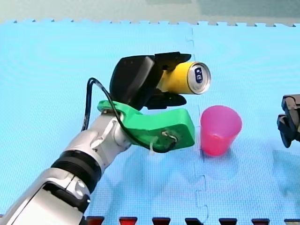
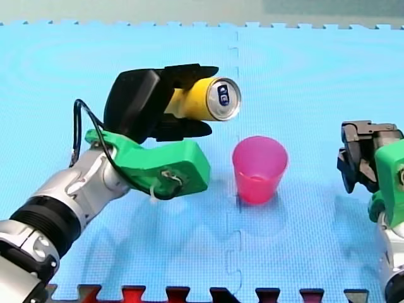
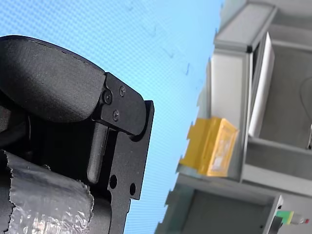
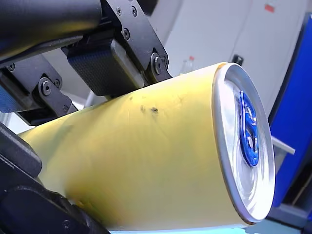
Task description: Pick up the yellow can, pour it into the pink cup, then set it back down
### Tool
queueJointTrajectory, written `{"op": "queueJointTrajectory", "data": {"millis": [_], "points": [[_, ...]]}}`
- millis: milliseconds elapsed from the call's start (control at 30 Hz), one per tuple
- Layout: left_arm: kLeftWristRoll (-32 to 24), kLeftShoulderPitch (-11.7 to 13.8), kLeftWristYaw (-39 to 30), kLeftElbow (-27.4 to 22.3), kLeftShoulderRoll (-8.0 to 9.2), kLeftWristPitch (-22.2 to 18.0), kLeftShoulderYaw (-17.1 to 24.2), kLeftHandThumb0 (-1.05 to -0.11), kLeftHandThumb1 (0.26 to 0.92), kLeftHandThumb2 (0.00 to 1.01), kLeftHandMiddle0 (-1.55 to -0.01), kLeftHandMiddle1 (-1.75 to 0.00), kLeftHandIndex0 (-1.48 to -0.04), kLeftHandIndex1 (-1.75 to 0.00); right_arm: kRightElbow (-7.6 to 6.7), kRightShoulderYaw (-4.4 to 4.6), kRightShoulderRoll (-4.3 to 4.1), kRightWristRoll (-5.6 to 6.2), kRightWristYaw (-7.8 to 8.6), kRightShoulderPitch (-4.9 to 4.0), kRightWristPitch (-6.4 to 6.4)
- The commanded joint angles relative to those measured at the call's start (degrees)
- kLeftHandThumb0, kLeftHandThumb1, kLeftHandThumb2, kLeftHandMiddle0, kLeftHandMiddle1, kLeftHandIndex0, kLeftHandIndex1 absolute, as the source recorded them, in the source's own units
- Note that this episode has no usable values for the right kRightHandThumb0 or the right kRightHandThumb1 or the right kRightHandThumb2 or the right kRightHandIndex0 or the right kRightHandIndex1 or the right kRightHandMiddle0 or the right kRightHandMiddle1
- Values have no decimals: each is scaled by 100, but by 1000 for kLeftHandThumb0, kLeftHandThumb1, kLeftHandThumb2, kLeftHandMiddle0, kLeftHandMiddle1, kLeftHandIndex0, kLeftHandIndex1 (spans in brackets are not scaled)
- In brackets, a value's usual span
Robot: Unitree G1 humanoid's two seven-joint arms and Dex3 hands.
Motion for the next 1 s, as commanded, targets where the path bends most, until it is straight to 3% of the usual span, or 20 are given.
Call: {"op": "queueJointTrajectory", "data": {"millis": [0,433,467,533,600,967], "points": [[126,-111,190,47,36,40,-157,-392,787,1,-1348,-18,-1244,-6,-5,8,8,-1,-19,10,0],[507,-442,580,351,-83,366,-668,-378,827,8,-1431,-111,-1223,0,35,64,41,-78,-163,-23,-17],[520,-456,588,367,-85,388,-691,-374,832,6,-1400,-162,-1223,-1,38,72,39,-94,-186,-29,-12],[545,-483,606,396,-90,428,-735,-369,838,1,-1139,-654,-1222,0,46,83,34,-118,-221,-43,-1],[558,-514,632,416,-94,456,-774,-368,844,2,-1039,-842,-1222,-1,52,92,29,-132,-244,-57,11],[707,-736,879,537,-113,545,-1037,-345,861,4,-979,-959,-1175,0,81,124,-4,-183,-335,-142,75]]}}
